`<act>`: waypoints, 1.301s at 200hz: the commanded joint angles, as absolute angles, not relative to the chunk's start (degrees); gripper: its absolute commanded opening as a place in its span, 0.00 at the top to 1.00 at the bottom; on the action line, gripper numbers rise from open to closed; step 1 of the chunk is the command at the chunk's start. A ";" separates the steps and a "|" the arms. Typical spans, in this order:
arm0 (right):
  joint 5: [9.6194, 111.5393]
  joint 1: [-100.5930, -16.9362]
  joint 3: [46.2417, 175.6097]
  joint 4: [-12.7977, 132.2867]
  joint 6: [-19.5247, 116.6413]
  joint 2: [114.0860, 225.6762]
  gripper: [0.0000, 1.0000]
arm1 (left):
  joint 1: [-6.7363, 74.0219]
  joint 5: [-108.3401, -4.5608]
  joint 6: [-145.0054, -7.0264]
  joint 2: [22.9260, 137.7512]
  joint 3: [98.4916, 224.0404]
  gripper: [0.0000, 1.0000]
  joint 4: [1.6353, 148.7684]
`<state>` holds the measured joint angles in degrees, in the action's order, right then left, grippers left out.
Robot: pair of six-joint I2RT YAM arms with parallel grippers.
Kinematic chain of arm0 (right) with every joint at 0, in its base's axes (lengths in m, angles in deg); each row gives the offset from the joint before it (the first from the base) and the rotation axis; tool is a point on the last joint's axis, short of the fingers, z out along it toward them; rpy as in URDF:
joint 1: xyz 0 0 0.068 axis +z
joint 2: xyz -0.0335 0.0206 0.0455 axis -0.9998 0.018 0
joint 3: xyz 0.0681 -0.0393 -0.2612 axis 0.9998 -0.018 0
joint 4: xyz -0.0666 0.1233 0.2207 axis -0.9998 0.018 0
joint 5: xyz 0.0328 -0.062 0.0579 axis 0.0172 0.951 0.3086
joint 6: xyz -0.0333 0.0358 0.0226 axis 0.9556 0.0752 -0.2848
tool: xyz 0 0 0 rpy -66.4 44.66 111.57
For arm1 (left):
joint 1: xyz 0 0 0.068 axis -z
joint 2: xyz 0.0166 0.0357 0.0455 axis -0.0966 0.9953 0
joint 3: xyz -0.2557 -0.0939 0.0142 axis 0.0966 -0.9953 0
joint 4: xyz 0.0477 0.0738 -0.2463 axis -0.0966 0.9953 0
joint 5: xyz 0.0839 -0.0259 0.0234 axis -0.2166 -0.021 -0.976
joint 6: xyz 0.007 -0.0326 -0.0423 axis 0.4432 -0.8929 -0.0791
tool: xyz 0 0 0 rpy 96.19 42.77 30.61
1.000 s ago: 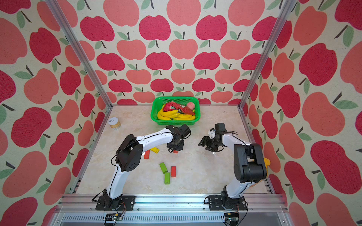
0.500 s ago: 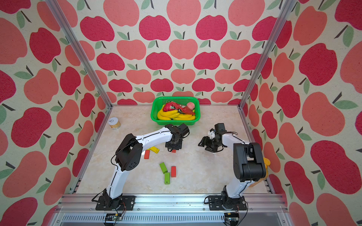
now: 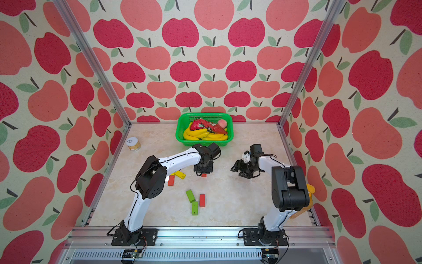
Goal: Assemble the letter k with building blocks
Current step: Adjust the building block at the center of the board.
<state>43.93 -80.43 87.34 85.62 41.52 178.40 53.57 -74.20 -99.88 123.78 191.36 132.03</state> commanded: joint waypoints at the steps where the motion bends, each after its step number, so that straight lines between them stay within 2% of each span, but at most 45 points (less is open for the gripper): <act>1: 42.80 -80.79 87.73 85.92 42.54 179.39 0.34 | 53.27 -73.68 -100.36 126.13 192.66 0.86 132.34; 16: 42.69 -80.79 87.61 85.92 42.55 179.46 0.34 | 53.19 -73.87 -100.62 126.27 192.66 0.84 132.51; 60: 42.19 -80.74 87.54 85.65 42.54 179.73 0.35 | 53.18 -74.03 -101.18 126.85 193.32 0.68 133.29; 66: 42.18 -80.71 87.46 85.65 42.53 179.76 0.34 | 53.24 -74.33 -101.37 126.86 193.37 0.65 133.53; 80: 42.15 -80.78 87.35 85.57 42.52 179.80 0.35 | 53.43 -75.45 -101.79 126.38 193.29 0.51 134.05; 117: 42.08 -80.75 87.30 85.37 42.65 180.31 0.35 | 54.03 -77.97 -100.77 122.71 190.38 0.32 130.51; 168: 42.13 -80.71 87.43 84.88 42.75 179.73 0.36 | 57.96 -87.56 -97.41 110.58 184.18 0.33 127.38; 199: 41.47 -80.42 87.21 84.02 42.73 177.97 0.36 | 59.09 -82.52 -99.43 105.84 179.23 0.34 130.37; 260: 42.10 -73.84 85.15 80.81 41.68 175.71 0.36 | 64.14 -77.71 -113.99 99.37 168.19 0.37 137.69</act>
